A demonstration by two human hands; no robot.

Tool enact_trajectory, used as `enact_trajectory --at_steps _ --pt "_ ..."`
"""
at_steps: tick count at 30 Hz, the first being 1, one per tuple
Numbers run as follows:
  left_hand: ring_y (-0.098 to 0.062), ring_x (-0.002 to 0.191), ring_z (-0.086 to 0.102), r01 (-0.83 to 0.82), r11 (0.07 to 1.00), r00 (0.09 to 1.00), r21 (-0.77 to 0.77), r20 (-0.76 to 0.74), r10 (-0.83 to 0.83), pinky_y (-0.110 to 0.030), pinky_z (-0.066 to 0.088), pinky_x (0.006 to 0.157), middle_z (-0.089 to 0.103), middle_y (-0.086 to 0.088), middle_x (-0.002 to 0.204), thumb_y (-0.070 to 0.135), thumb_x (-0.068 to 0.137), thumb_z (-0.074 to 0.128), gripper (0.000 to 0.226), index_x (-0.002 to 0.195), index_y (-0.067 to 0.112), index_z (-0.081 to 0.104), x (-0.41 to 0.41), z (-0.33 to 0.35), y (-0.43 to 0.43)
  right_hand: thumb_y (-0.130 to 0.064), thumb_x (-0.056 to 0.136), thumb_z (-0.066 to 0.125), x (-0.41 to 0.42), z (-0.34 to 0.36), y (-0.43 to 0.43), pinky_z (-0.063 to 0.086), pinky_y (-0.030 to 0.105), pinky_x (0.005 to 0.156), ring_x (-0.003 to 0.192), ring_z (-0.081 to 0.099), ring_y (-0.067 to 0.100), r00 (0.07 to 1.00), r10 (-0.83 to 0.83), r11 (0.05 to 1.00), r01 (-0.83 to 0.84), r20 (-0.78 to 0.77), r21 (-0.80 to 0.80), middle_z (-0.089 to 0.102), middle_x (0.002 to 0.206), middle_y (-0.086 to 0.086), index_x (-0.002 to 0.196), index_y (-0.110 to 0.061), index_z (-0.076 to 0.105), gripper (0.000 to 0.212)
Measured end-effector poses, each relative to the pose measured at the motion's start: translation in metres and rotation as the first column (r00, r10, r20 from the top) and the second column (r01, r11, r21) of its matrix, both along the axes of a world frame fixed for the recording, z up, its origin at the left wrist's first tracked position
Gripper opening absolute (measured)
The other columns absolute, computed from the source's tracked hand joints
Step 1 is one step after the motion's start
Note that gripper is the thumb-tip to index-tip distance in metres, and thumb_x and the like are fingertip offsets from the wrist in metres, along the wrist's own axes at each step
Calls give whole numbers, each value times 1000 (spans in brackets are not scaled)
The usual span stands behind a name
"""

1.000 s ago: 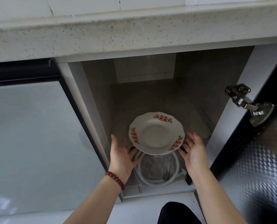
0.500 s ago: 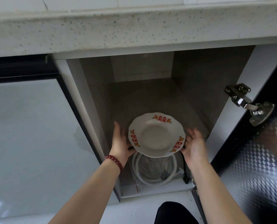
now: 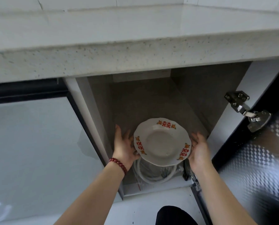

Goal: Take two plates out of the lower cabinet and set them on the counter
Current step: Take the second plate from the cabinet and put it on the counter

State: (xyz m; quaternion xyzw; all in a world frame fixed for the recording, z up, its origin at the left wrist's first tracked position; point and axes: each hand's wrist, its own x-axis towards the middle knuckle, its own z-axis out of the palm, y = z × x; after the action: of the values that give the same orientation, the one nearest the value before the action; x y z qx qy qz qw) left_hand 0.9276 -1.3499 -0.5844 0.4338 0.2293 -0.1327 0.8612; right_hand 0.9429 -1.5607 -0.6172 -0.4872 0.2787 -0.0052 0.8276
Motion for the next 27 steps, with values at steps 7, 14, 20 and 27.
enact_trajectory --at_steps 7,14,20,27 --pt "-35 134 32 31 999 985 -37 -166 -37 -55 33 93 31 -3 152 79 78 20 78 144 36 24 -37 76 -14 -33 92 45 -52 89 -9 48 28 59 62 70 8 995 -15 999 11 -103 -48 74 68 -9 89 -25 65 22" --pt "-35 136 31 15 1000 961 -23 -275 -20 -59 26 104 32 -3 152 76 80 20 76 142 34 31 -93 184 -25 -31 95 42 -100 201 -24 45 30 60 56 69 6 979 17 997 -31 -201 -70 74 67 -9 84 -24 65 27" --pt "-38 134 32 -77 996 918 47 -387 89 -61 27 101 27 -2 154 72 84 20 71 142 35 31 -155 269 -37 -37 93 42 -150 283 -37 47 30 60 62 70 8 947 111 980 -154 -302 -124 74 70 -9 87 -22 63 27" --pt "-39 133 33 -153 988 908 20 -393 148 -65 27 103 29 0 153 74 82 21 70 139 37 36 -215 351 -29 -37 93 43 -195 372 -31 50 30 64 78 69 12 934 172 962 -227 -312 -152 74 80 -13 96 -29 63 21"
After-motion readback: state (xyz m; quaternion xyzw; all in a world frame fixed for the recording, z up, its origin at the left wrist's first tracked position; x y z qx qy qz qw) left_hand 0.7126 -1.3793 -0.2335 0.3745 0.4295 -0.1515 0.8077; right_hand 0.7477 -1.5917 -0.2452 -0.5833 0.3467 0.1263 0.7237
